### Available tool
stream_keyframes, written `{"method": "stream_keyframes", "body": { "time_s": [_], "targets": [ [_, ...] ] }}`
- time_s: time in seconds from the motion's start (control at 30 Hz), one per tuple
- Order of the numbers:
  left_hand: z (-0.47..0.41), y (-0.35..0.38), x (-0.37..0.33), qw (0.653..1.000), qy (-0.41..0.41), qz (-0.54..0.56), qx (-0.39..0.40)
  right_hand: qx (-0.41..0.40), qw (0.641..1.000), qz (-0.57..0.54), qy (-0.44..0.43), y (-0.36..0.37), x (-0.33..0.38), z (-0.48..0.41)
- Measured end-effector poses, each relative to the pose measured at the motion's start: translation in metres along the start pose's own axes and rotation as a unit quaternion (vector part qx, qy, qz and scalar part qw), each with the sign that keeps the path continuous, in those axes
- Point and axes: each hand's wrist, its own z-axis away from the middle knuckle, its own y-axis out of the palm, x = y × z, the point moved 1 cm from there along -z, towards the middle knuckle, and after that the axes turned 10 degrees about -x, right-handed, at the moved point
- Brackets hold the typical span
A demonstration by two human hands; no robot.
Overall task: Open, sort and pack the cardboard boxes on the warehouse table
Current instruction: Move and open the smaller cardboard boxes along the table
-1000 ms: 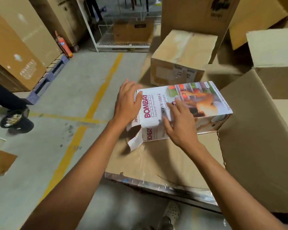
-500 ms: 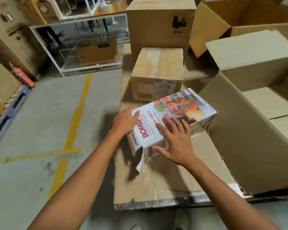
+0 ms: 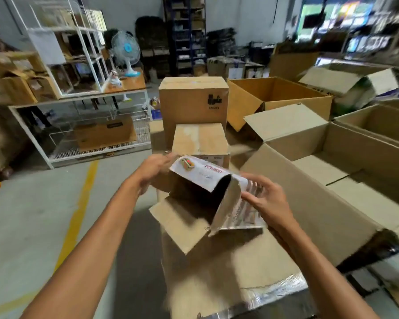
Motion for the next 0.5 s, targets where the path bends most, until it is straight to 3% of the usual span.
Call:
{"method": "stream_keyframes", "body": {
  "time_s": [0.27, 0.4, 0.5],
  "targets": [
    [0.024, 0.021, -0.056, 0.987, 0.124, -0.102, -0.029, -0.084, 0.983, -0.145, 0.069, -0.032, 0.048, 0.000],
    [0.031, 0.036, -0.080, 0.980, 0.148, -0.137, -0.002, -0.179, 0.951, -0.215, 0.128, -0.038, 0.037, 0.012],
    [0.021, 0.052, -0.084, 0.978, 0.148, -0.145, 0.032, -0.175, 0.947, -0.239, 0.123, -0.038, 0.031, 0.021]
  ]
}}
